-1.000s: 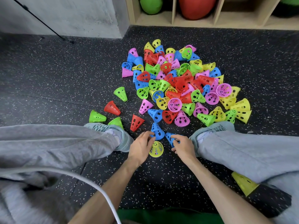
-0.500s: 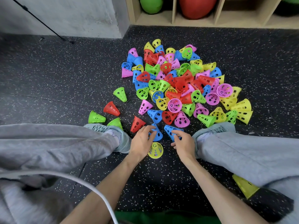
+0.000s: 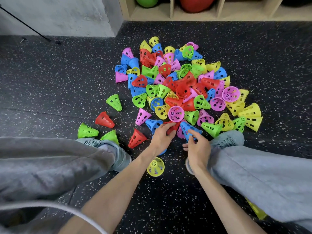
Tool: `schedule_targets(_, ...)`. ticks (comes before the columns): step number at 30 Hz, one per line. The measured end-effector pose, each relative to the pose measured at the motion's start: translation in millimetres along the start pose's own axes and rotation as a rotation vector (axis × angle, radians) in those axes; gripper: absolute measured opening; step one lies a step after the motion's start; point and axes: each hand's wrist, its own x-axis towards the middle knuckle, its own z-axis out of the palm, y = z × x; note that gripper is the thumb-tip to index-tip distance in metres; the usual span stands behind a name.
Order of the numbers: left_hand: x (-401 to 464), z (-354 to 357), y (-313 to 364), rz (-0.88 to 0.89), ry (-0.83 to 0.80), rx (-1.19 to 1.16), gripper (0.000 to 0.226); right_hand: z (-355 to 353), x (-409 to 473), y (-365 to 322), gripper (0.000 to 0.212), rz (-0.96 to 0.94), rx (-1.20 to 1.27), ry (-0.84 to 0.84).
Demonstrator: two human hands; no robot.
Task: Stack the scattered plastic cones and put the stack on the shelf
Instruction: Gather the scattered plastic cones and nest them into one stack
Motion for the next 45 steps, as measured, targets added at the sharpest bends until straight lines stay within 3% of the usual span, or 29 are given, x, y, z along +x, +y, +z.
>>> schedule_targets(4,9,5,-3,-0.017,0.009,0.032,0.041,-3,8,2,0.033,0.023,0.030,0.028)
schedule_targets(11,-6,-2,-10,-0.091,0.330,-0.094,0.023,-2,7,1,0.030,0.017,0.059,0.021)
schedule_targets(17,-20,-15,-14,-0.115,0.397,-0.243,0.024,-2,1,-9,0.032,-0.021,0.049,-0.004)
schedule_targets(35,-26,-23,-7,0.053,0.233,-0.173,0.023,-10,-4,-18,0.042,-0.091,-0.055,-0.024)
schedule_targets(45,-29,-17,-5,0.122,0.165,-0.152,0.021,-6,-2,-6,0.042,-0.159,-0.171,-0.140)
